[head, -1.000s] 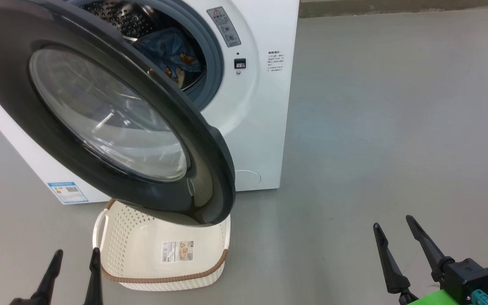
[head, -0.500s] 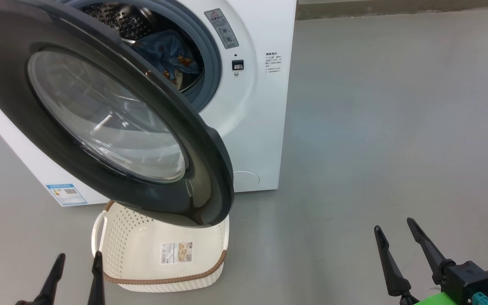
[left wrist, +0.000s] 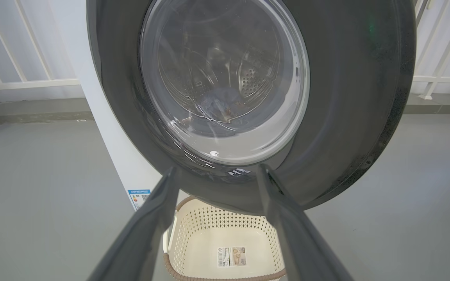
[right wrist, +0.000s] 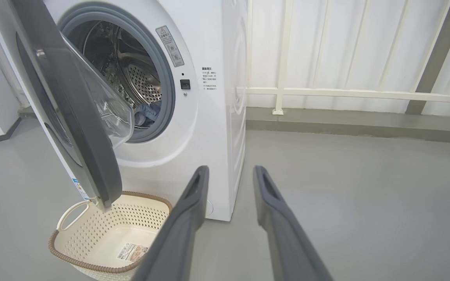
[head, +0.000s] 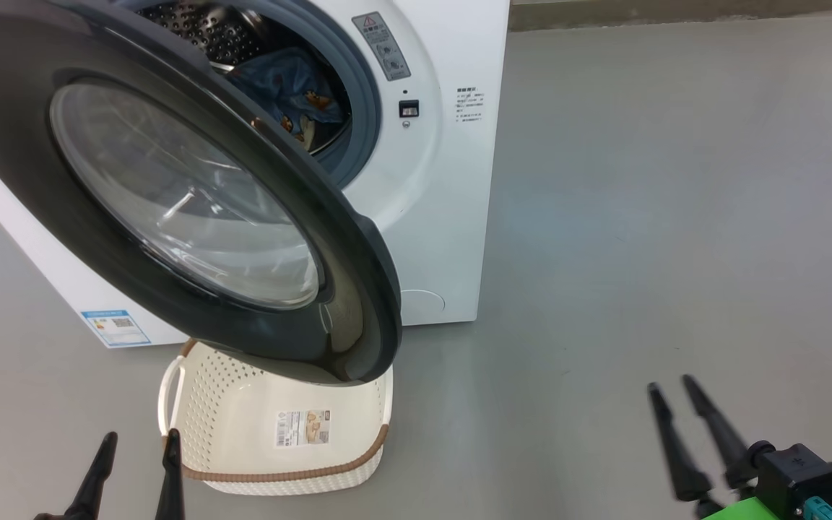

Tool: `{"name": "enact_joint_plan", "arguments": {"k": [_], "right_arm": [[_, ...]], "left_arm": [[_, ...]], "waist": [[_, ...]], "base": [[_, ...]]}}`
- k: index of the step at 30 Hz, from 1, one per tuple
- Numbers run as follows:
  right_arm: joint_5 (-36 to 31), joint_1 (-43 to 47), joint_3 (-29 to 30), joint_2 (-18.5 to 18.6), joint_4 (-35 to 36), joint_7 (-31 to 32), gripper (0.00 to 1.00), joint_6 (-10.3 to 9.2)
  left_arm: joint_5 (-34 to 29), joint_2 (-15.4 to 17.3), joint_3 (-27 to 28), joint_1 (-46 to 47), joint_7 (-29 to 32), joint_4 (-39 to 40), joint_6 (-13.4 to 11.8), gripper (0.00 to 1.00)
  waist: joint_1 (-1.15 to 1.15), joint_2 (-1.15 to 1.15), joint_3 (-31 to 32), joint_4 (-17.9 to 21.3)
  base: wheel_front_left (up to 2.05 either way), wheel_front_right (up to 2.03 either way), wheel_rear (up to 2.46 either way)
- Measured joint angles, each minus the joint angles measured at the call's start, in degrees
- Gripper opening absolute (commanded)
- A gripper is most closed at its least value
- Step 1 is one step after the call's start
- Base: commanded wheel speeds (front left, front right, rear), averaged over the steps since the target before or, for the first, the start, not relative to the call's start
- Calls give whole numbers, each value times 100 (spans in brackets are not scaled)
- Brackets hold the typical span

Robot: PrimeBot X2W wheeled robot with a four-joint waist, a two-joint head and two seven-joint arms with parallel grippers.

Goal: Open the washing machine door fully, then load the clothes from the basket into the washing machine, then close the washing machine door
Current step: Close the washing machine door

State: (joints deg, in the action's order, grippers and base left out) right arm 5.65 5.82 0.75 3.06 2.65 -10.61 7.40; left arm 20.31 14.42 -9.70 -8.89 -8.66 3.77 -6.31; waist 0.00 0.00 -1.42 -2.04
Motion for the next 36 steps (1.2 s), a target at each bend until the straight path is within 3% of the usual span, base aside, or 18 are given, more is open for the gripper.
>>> {"name": "enact_joint_plan", "arguments": {"k": [14,30,36], "right_arm": [[93,-149,-149,80,-368,52,0,0],[358,-2257,-353,288,-2306,-185,0,0],[405,-3008,-234,332,-2470,-316,0,0]], "left_arm": [[-10,-8,-149,106,-67,2,0,100],[-119,-185,-485,737,-338,-115,105,100],[-154,-238,-554,866,-411,-236,153,100]], "waist": [[0,0,-83,-195],[0,0,-424,-952],[0,0,-550,-1267]], "base": [[0,0,0],[0,0,0],[0,0,0]]}}
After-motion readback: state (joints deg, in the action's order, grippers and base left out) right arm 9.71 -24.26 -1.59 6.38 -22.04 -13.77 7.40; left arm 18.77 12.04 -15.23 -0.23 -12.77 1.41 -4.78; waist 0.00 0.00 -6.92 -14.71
